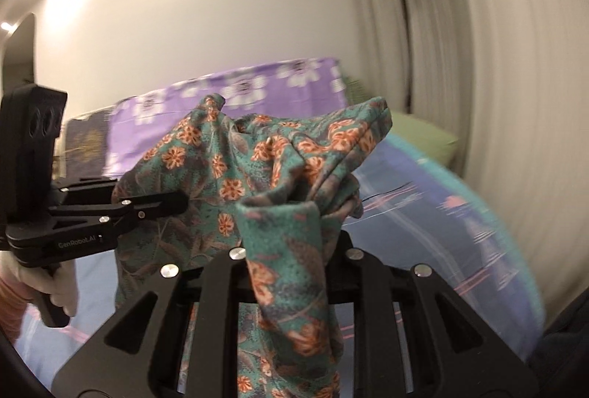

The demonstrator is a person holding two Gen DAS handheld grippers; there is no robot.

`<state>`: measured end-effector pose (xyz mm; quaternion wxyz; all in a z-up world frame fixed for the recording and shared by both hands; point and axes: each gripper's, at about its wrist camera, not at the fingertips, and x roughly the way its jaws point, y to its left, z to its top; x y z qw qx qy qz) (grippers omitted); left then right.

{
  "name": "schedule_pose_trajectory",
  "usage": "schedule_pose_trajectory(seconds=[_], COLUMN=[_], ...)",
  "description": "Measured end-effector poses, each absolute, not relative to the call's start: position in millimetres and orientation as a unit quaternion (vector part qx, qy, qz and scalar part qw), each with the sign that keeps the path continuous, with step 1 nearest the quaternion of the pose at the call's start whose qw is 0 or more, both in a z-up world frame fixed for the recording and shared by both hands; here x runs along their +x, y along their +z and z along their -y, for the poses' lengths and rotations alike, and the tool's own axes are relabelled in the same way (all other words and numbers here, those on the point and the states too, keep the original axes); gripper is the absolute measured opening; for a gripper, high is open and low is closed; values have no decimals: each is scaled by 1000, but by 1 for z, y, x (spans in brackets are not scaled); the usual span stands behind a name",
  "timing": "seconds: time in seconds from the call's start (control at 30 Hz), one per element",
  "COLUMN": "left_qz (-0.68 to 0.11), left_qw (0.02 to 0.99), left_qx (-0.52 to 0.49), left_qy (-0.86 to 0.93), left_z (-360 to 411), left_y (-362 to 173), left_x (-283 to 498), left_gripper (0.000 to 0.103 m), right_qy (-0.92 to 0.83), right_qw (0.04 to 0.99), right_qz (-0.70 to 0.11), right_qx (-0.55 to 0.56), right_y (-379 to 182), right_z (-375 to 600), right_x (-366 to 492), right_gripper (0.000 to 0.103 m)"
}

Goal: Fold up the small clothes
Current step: 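Lift the teal floral shirt with both grippers and fold it over, then lower the folded shirt onto the bed and open both grippers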

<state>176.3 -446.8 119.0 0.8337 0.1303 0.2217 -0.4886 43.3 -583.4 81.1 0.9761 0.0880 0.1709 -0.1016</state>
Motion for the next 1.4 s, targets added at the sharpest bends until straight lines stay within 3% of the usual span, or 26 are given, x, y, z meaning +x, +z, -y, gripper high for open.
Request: schedule_pose_trajectory(seconds=[0.5,0.77,0.87,0.9,0.93,0.97,1.03,1.13,1.23,1.4], left_qz=[-196,-227,-245,-255,-268,-280,-284,-300,-317,-353], left_qw=[828,833,843,846,848,854,862,845,818,803], left_qx=[195,180,184,195,208,220,226,220,224,194], left_qy=[-488,-472,-442,-426,-407,-380,-355,-384,-425,-438], left_z=[574,613,632,638,643,645,639,617,606,595], left_y=[91,63,42,33,23,9,-10,-40,-62,-80], left_x=[241,289,308,314,321,327,332,327,312,311], left_gripper=[18,18,24,33,36,45,53,54,54,55], right_qy=[-223,-257,-264,-265,-284,-319,-384,-357,-295,-335], right_qw=[950,932,924,922,912,893,856,863,866,865], right_qz=[-184,-230,-251,-259,-281,-310,-344,-342,-374,-371], right_qx=[116,111,116,113,96,73,38,106,150,33], right_y=[51,27,14,9,-2,-13,-31,-54,-91,-121], right_z=[693,726,738,744,749,753,757,755,740,704], right_x=[106,160,189,199,215,226,234,217,207,216], right_gripper=[18,18,19,25,44,47,43,31,29,29])
